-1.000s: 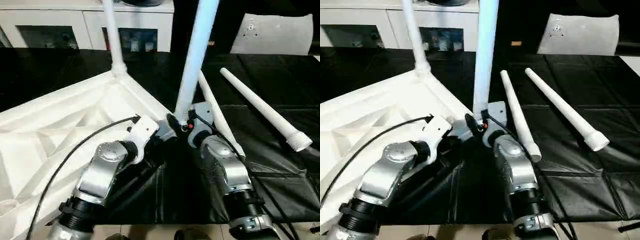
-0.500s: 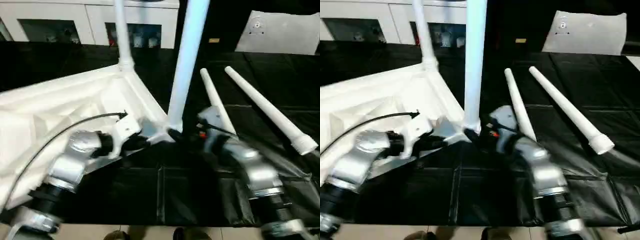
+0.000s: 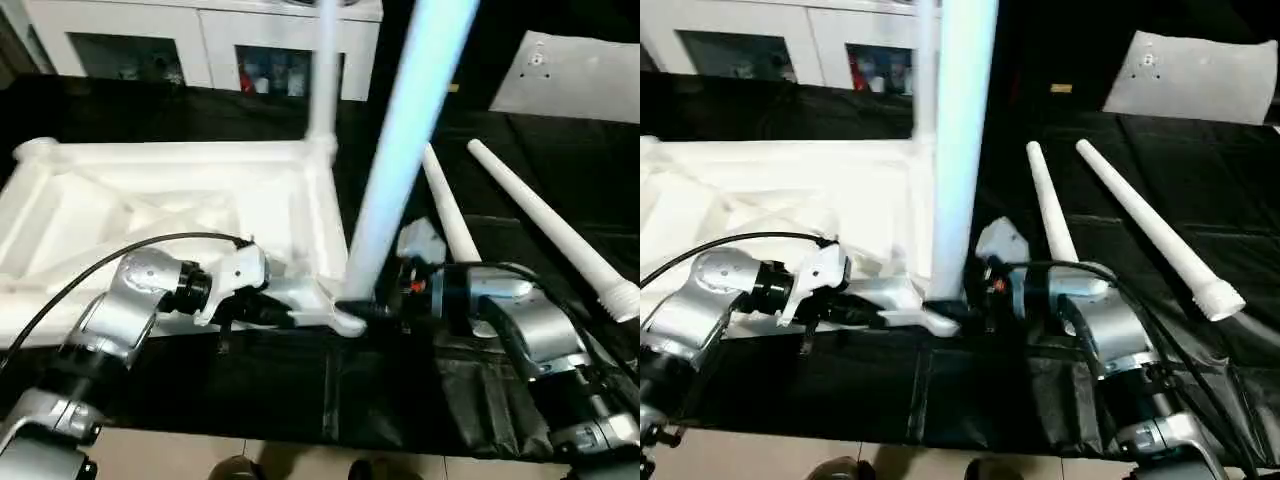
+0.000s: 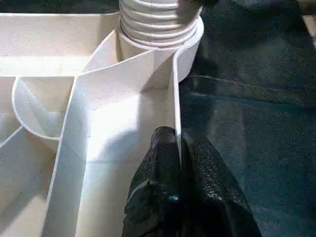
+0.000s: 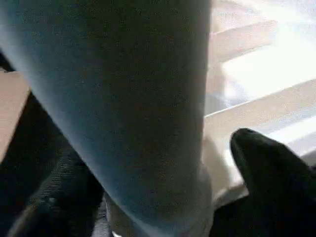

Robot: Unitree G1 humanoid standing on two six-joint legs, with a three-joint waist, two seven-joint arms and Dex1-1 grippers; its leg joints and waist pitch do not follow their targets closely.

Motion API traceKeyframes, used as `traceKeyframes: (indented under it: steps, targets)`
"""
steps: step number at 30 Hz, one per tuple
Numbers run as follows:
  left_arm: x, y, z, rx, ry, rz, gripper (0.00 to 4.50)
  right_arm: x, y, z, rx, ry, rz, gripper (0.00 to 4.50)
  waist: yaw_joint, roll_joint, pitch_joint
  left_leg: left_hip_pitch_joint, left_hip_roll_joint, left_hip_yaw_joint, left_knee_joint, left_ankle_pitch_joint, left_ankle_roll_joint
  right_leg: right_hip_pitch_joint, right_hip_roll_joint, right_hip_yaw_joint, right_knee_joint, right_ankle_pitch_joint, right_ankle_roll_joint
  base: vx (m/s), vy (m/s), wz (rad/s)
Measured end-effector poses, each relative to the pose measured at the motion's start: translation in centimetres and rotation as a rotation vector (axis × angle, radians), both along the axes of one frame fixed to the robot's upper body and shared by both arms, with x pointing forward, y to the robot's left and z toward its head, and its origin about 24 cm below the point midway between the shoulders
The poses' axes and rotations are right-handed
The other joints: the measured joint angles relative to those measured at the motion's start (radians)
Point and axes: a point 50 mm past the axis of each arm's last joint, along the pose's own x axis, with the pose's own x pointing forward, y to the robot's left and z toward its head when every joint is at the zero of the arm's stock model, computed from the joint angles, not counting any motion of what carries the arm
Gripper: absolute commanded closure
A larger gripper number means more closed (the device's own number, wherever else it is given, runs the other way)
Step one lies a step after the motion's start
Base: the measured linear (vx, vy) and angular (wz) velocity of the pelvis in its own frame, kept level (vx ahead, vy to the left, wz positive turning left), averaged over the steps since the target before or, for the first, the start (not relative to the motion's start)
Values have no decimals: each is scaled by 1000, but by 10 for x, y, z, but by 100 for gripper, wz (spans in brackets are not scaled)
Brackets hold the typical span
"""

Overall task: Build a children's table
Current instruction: Rotate leg to tighten

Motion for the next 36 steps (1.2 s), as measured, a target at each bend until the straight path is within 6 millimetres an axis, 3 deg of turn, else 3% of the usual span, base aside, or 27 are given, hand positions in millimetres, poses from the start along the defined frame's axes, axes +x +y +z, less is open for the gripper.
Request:
traceKeyframes:
  steps: [12,24,29,32,36]
  targets:
    - [6,2,1,16,-6,-47,450,-1,-3,-3,-41,29,78,163,3,0,0,0,1,0,1,0,0,0,0,-1,2,0,0,0,0,0]
    - [4,1,-2,-15,-3,3,450,-4,-1,-7,1,60,29,183,5,0,0,2,1,0,1,0,0,2,0,-1,1,0,0,0,0,0]
    - [3,-7,-8,-56,-20,189,450,-2,3,-16,50,48,-174,183,-5,-1,0,10,1,0,1,-2,-5,11,0,0,-1,1,-1,0,0,0]
    - [4,-25,-11,-86,-34,377,450,7,10,-22,100,36,-445,183,-30,3,-2,10,0,3,0,-1,-5,12,-2,2,-5,-3,5,0,0,0]
    - [4,-53,-15,-152,-46,554,450,16,17,-25,129,21,-716,183,-39,6,-4,11,-2,3,-1,-1,-4,12,-2,3,-6,-3,6,0,0,0]
